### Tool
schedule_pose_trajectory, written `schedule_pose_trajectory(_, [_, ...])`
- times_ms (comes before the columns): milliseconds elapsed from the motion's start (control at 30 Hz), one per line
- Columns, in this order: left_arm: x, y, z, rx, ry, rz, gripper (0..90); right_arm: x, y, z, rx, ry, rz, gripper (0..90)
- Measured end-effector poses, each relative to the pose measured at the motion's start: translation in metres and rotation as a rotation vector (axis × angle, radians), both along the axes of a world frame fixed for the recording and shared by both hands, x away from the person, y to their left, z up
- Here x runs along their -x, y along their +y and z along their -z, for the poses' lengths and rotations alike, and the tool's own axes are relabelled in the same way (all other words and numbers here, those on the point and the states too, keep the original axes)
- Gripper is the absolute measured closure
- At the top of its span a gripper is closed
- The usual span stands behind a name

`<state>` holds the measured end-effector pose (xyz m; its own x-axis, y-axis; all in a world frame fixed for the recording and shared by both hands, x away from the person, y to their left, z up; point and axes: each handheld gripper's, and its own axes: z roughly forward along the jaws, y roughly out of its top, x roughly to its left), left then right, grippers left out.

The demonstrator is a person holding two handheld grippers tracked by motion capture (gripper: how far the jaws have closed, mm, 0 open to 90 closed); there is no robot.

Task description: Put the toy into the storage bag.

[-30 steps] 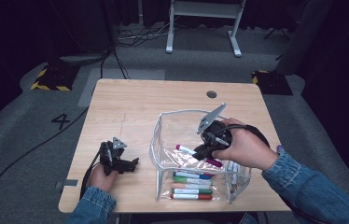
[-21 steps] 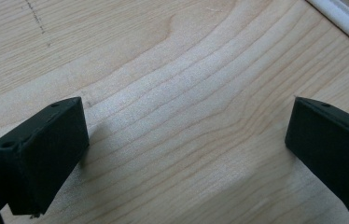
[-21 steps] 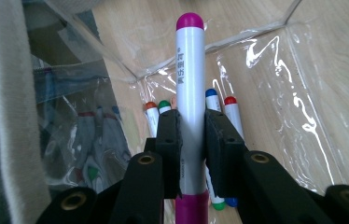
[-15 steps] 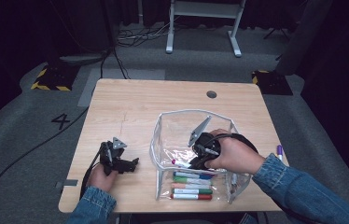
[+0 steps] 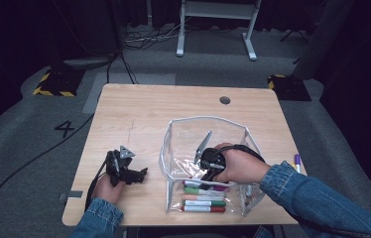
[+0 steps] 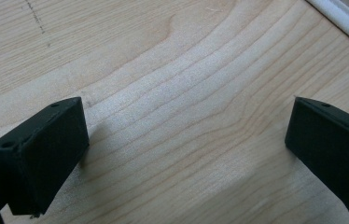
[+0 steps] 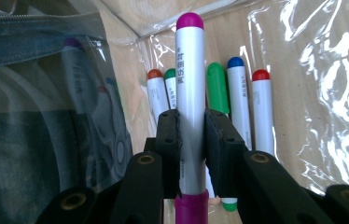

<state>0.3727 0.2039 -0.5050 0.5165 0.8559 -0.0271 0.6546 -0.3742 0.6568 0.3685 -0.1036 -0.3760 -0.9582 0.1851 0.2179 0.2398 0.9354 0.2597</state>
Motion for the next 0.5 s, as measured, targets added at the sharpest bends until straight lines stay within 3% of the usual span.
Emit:
schedule_pose_trajectory(400, [0.0,0.0,0.0,0.0,0.001,0.001,0.0,-0.005,0.003,0.024,0.077,0.038,-0.065,76.6])
schedule_pose_trajectory(500, [0.0,0.0,0.0,0.0,0.002,0.001,0.0,-0.005,0.003,0.028,0.113,0.059,-0.057,76.6])
